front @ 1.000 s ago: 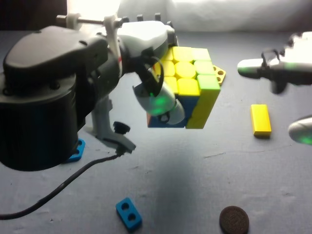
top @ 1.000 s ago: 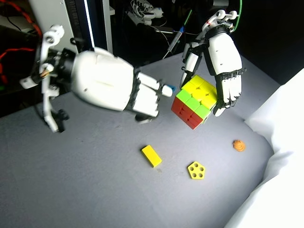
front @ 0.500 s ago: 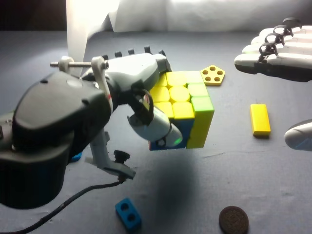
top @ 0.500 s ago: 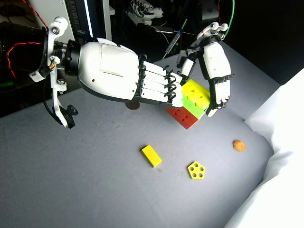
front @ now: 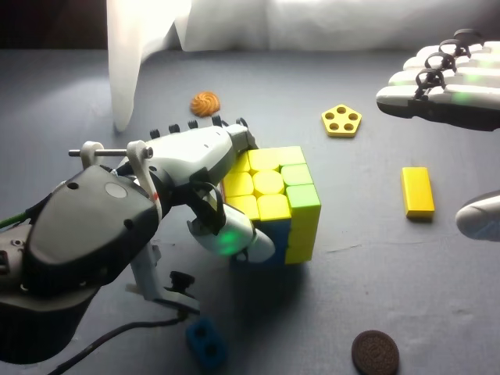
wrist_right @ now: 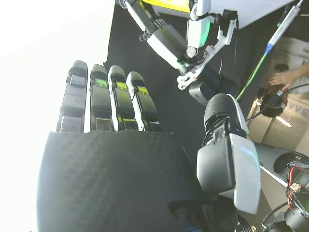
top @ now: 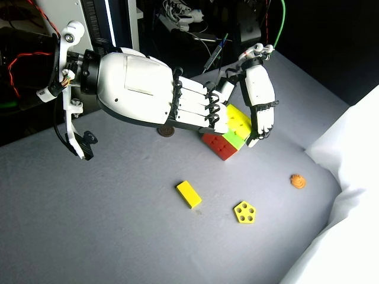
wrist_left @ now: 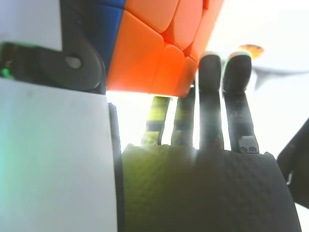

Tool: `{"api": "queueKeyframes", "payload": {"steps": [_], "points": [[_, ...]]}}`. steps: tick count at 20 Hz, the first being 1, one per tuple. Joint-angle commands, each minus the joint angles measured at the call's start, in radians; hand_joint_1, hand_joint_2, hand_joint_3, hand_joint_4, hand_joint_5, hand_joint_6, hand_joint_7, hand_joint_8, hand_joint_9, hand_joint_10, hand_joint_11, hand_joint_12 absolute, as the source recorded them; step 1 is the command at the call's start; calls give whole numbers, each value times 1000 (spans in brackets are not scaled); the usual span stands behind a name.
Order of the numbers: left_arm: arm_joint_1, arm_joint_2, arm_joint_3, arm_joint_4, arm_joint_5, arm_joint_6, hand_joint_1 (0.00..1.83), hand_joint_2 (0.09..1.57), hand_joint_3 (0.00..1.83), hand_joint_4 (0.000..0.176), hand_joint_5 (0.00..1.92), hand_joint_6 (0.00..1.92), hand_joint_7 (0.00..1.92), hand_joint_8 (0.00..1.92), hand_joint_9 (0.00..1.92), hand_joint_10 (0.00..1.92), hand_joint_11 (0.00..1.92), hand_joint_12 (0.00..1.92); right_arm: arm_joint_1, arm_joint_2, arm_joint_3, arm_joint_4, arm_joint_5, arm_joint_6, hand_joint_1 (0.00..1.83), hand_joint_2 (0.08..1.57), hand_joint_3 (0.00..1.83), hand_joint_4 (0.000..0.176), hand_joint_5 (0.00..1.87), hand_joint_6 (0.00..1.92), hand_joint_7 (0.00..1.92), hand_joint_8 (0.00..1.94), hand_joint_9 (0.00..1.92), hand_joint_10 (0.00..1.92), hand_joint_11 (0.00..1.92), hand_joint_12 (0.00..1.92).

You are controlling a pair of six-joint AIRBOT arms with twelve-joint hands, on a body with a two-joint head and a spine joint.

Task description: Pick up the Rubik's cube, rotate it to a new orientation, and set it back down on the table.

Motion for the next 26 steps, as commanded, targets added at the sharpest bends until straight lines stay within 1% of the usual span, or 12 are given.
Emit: {"api": "queueKeyframes", "payload": {"steps": [1, 11, 13, 14, 16, 17, 18, 19, 20, 21, 23, 26], "points": [[0, -3, 7, 82, -44, -31, 1070, 1392, 0, 0, 588, 1541, 437, 1921, 288, 1921, 294, 1921, 10, 2, -4, 38, 98, 1, 0, 1173, 0, 0, 0, 0, 0, 0, 0, 0, 0, 0], [28, -31, 29, 129, -44, -79, 1040, 1394, 0, 0, 566, 1595, 448, 1860, 242, 1910, 246, 1921, 10, 2, -4, 38, 98, 0, 0, 1185, 0, 0, 0, 0, 0, 0, 0, 0, 0, 0], [28, -31, 29, 130, -44, -79, 1062, 1203, 0, 0, 293, 1292, 268, 1543, 244, 1714, 188, 1916, 10, 2, -4, 38, 98, 0, 0, 1182, 0, 0, 0, 0, 0, 0, 0, 0, 0, 0], [28, -31, 29, 131, -45, -79, 913, 1092, 0, 0, 232, 575, 339, 694, 277, 1111, 59, 1656, 10, 2, -4, 38, 98, 0, 0, 1184, 0, 0, 0, 0, 0, 0, 0, 0, 0, 0], [29, -31, 28, 131, -45, -79, 854, 1071, 0, 0, 271, 345, 406, 386, 303, 884, 11, 1584, 10, 2, -4, 38, 98, 0, 0, 1193, 0, 0, 0, 0, 0, 0, 0, 0, 0, 0], [29, -31, 28, 131, -46, -80, 741, 1008, 0, 0, 221, 63, 342, 39, 315, 326, 0, 1243, 10, 2, -4, 38, 98, 0, 0, 1193, 0, 0, 0, 0, 0, 0, 0, 0, 0, 0], [29, -31, 27, 130, -47, -80, 741, 1008, 0, 0, 221, 63, 342, 39, 315, 326, 0, 1243, 10, 2, -4, 38, 98, 0, 0, 1193, 0, 0, 0, 0, 0, 0, 0, 0, 0, 0], [30, -31, 25, 129, -50, -80, 628, 951, 0, 8, 69, 6, 186, 5, 237, 75, 0, 860, 10, 2, -4, 38, 98, 0, 0, 1193, 0, 0, 0, 0, 0, 0, 0, 0, 0, 0], [32, -30, 21, 126, -55, -80, 628, 951, 0, 8, 69, 6, 186, 5, 237, 75, 0, 860, 10, 2, -4, 38, 98, 0, 0, 1193, 0, 0, 0, 0, 0, 0, 0, 0, 0, 0], [35, -30, 14, 124, -69, -80, 536, 900, 0, 24, 2, 0, 18, 3, 82, 9, 0, 442, 10, 2, -4, 38, 98, 0, 0, 1196, 1, 0, 0, 0, 0, 0, 0, 0, 0, 0], [37, -30, 7, 123, -81, -80, 456, 849, 0, 41, 0, 0, 0, 0, 3, 0, 0, 164, 10, 2, -4, 38, 98, 0, 0, 1192, 0, 0, 0, 0, 0, 0, 0, 0, 0, 0], [34, -29, 2, 125, -81, -80, 448, 814, 0, 55, 0, 0, 0, 0, 0, 0, 0, 2, 10, 2, -4, 38, 98, 0, 0, 1196, 1, 0, 0, 0, 0, 0, 0, 0, 0, 0]]}}
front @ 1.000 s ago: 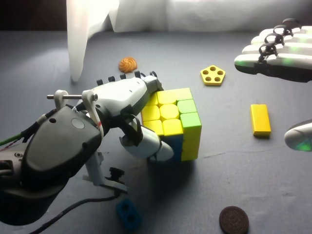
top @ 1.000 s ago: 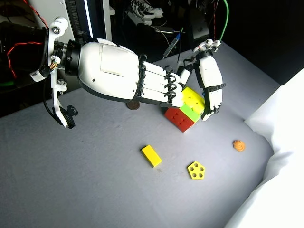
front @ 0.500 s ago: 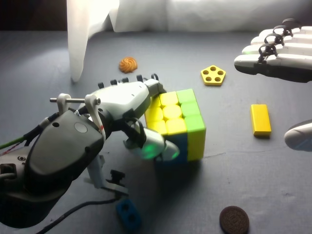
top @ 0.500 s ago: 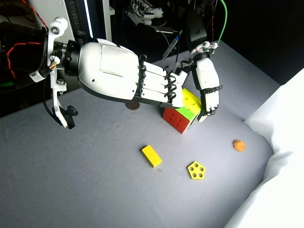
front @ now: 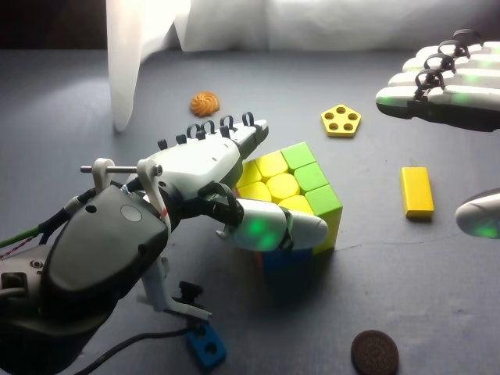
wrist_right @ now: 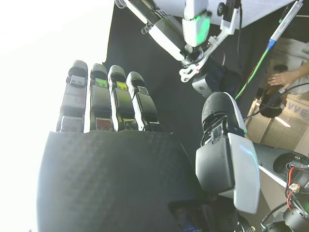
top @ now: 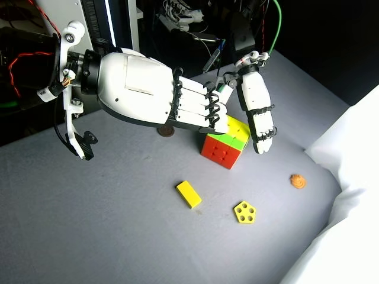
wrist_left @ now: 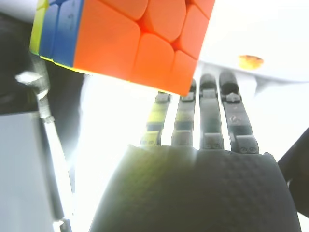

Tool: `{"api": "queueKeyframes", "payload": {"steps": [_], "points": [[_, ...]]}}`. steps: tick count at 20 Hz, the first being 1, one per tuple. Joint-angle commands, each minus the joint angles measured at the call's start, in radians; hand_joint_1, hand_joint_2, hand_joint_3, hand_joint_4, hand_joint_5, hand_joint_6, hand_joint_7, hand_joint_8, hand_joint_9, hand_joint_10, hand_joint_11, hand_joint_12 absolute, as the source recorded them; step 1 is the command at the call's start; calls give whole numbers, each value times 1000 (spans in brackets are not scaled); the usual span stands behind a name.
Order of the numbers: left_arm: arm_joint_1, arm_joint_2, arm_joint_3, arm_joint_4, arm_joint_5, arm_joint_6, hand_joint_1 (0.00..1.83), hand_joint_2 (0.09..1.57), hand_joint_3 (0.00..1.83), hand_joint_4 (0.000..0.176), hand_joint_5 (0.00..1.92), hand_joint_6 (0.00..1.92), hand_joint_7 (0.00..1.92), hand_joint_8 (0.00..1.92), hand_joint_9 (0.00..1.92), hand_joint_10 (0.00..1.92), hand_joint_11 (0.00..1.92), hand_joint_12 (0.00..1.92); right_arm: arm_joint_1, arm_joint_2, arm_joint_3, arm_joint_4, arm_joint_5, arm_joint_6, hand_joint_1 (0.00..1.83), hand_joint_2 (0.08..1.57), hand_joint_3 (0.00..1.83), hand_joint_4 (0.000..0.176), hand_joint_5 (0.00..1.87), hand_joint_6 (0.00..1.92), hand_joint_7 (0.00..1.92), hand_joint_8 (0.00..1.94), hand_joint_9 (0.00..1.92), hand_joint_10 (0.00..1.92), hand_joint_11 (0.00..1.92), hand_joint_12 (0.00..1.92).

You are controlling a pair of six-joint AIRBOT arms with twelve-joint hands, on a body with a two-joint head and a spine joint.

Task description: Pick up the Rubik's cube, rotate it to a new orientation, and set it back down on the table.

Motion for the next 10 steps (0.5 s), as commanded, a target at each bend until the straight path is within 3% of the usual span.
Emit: {"api": "queueKeyframes", "payload": {"steps": [1, 10], "points": [[-12, 6, -4, 64, -51, -7, 464, 802, 0, 59, 0, 0, 0, 0, 0, 0, 0, 0, 10, 2, -4, 38, 98, 2, 0, 1196, 0, 0, 0, 0, 0, 0, 0, 0, 0, 0], [-97, 75, -49, 165, -23, 128, 436, 819, 0, 58, 0, 0, 0, 0, 0, 0, 0, 0, 9, 2, -6, 38, 97, 0, 0, 1217, 10, 0, 0, 0, 0, 0, 0, 0, 0, 0]]}}
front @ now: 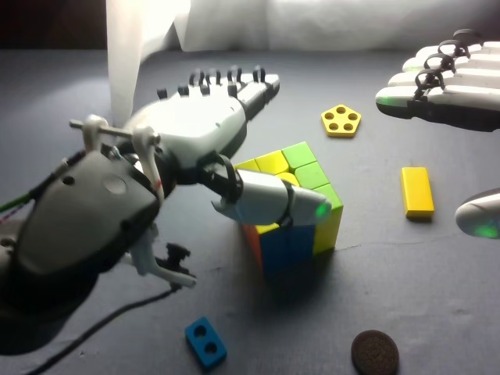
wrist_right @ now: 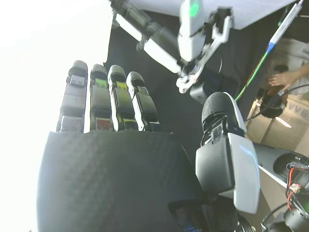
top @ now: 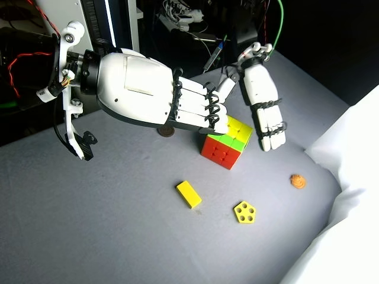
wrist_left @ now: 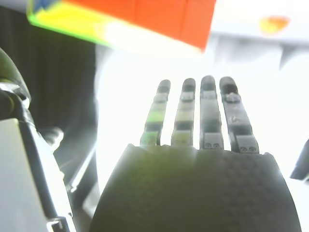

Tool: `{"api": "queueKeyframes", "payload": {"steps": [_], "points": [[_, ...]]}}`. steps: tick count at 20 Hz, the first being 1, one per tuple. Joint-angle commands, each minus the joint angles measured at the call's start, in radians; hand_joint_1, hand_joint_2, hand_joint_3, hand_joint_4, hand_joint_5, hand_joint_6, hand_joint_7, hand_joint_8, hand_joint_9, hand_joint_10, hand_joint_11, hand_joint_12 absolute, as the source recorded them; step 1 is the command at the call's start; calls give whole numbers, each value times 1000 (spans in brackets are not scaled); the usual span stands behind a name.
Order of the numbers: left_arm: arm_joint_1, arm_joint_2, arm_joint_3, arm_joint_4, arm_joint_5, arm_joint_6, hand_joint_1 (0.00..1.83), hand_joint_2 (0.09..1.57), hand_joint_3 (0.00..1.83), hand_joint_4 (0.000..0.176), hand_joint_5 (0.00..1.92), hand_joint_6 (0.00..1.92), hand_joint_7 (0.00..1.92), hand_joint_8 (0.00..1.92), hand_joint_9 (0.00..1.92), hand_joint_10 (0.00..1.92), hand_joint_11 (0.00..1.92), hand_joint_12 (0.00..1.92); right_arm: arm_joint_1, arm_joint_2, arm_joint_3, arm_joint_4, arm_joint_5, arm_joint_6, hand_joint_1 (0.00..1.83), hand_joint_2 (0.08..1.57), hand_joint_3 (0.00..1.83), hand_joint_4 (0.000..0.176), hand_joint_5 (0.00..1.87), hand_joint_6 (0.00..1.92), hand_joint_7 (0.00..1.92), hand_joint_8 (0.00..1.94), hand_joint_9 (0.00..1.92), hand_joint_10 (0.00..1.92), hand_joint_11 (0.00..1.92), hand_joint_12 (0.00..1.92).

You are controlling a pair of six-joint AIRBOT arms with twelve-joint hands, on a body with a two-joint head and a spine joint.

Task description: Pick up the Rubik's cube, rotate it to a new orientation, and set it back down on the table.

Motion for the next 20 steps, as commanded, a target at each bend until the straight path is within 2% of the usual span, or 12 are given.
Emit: {"api": "queueKeyframes", "payload": {"steps": [1, 4, 5, 7, 8, 9, 10, 12, 13, 14, 16, 20], "points": [[-19, 15, -7, 78, -31, 11, 444, 821, 0, 55, 0, 0, 0, 0, 0, 0, 0, 0, 9, 2, -7, 39, 97, 1, 0, 1212, 7, 0, 0, 0, 0, 0, 0, 0, 0, 0], [-70, 62, -26, 81, 62, 74, 420, 865, 16, 42, 0, 0, 0, 0, 0, 0, 25, 12, 10, 2, -7, 39, 93, 1, 0, 1213, 7, 0, 0, 0, 0, 0, 0, 0, 0, 0], [-84, 77, -30, 82, 92, 85, 294, 1001, 0, 28, 11, 4, 82, 45, 115, 5, 4, 315, 10, 2, -7, 39, 92, 1, 0, 1218, 9, 0, 0, 0, 0, 0, 0, 0, 0, 0], [-117, 111, -44, 90, 157, 108, 214, 1088, 0, 18, 226, 51, 348, 57, 356, 75, 0, 997, 10, 2, -7, 39, 92, 0, 0, 1235, 16, 0, 65, 27, 150, 62, 78, 34, 0, 0], [-130, 127, -51, 90, 181, 112, 155, 1147, 17, 3, 386, 103, 515, 112, 493, 155, 0, 1310, 10, 2, -7, 39, 92, 0, 0, 1276, 0, 0, 197, 196, 305, 305, 122, 681, 0, 777], [-141, 142, -59, 90, 199, 119, 161, 1191, 25, 0, 527, 246, 558, 515, 462, 740, 56, 1561, 10, 2, -7, 39, 92, 0, 0, 1272, 0, 0, 267, 658, 430, 784, 248, 1219, 0, 1614], [-153, 157, -69, 90, 216, 124, 199, 1208, 13, 0, 574, 506, 556, 918, 458, 1143, 132, 1696, 10, 2, -7, 39, 92, 1, 0, 1276, 0, 0, 298, 950, 457, 1119, 315, 1519, 68, 1860], [-176, 181, -79, 105, 258, 129, 157, 1261, 10, 0, 593, 1039, 529, 1534, 461, 1661, 255, 1894, 10, 2, -11, 39, 76, -1, 68, 1274, 0, 0, 425, 1314, 519, 1561, 394, 1880, 239, 1919], [-187, 188, -79, 116, 290, 129, 171, 1274, 7, 0, 624, 1143, 561, 1650, 490, 1753, 320, 1916, 12, 2, -16, 39, 58, -7, 101, 1275, 0, 0, 451, 1497, 552, 1736, 455, 1913, 352, 1921], [-201, 196, -79, 130, 326, 129, 146, 1291, 9, 0, 692, 1229, 588, 1759, 504, 1844, 392, 1920, 13, 0, -18, 39, 50, -13, 105, 1280, 0, 0, 597, 1634, 719, 1774, 606, 1919, 539, 1921], [-219, 205, -81, 142, 360, 132, 102, 1309, 5, 0, 713, 1435, 665, 1862, 580, 1918, 482, 1921, 13, -4, -20, 39, 43, -25, 118, 1285, 1, 0, 662, 1702, 801, 1833, 704, 1921, 641, 1921], [-229, 206, -86, 145, 360, 135, 164, 1302, 0, 0, 694, 1512, 735, 1858, 669, 1921, 543, 1921, 14, -4, -22, 39, 39, -26, 105, 1295, 3, 0, 649, 1690, 777, 1794, 674, 1921, 573, 1921]]}}
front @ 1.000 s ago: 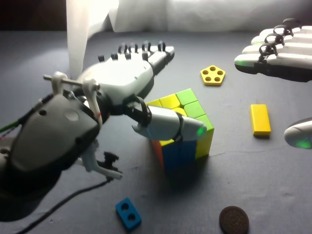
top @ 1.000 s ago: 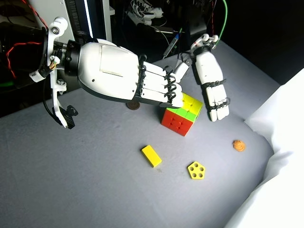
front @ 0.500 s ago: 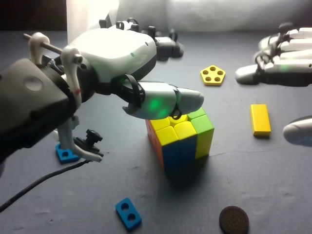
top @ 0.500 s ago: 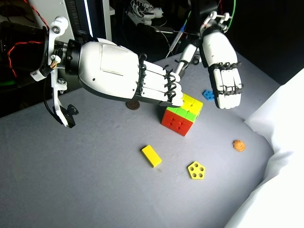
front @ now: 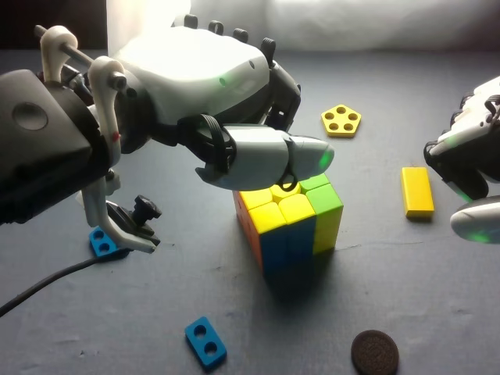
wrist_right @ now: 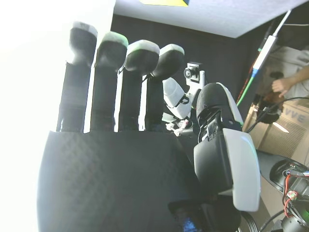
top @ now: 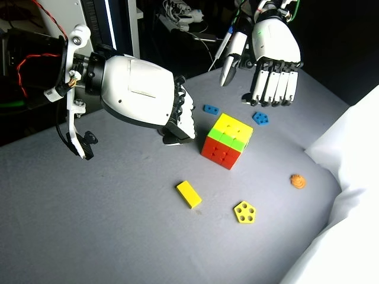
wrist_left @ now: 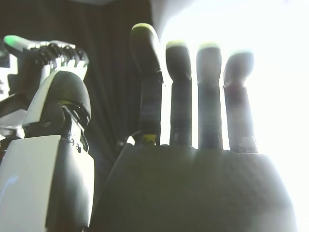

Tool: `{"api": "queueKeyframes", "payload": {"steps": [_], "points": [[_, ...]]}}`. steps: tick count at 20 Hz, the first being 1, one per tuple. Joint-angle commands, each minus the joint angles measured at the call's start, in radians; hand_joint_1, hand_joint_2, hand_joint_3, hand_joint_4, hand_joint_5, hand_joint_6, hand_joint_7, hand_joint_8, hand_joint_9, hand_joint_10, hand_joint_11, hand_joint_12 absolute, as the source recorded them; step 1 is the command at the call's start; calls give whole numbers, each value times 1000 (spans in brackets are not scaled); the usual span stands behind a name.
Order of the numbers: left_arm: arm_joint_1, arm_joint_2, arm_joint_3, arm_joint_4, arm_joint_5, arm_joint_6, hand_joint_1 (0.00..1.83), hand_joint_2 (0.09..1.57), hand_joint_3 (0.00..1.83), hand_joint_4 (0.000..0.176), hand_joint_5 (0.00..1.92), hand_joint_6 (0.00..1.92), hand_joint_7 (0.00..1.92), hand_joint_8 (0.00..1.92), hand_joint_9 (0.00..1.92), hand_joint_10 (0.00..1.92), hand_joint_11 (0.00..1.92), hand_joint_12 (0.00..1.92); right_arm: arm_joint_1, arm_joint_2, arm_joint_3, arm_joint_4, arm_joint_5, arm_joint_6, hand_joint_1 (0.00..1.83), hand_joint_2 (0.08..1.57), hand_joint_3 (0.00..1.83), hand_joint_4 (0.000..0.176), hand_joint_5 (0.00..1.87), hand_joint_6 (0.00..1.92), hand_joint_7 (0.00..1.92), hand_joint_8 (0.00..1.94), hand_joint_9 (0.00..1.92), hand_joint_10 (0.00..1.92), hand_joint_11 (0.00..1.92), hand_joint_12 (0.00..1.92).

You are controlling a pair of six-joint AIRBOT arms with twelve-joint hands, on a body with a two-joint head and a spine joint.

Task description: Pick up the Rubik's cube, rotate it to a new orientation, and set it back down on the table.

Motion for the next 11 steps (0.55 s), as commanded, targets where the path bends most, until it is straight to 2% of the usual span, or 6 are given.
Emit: {"api": "queueKeyframes", "payload": {"steps": [1, 6, 11], "points": [[-21, 9, -5, 33, -53, 1, 174, 1301, 0, 0, 693, 1528, 740, 1872, 686, 1921, 553, 1921, 14, 5, -5, 37, 90, -1, 124, 1291, 0, 0, 662, 1667, 778, 1808, 681, 1921, 593, 1921], [-56, 11, -1, 36, -53, 9, 175, 1312, 3, 0, 668, 1656, 739, 1871, 730, 1921, 601, 1921, 14, 4, -5, 37, 91, -8, 106, 1309, 3, 0, 614, 1724, 750, 1849, 661, 1921, 576, 1921], [-70, 12, -4, 34, -52, 13, 206, 1308, 0, 0, 680, 1638, 779, 1840, 774, 1921, 640, 1921, 15, 4, -6, 37, 92, -7, 81, 1320, 4, 0, 602, 1709, 720, 1860, 645, 1921, 576, 1921]]}}
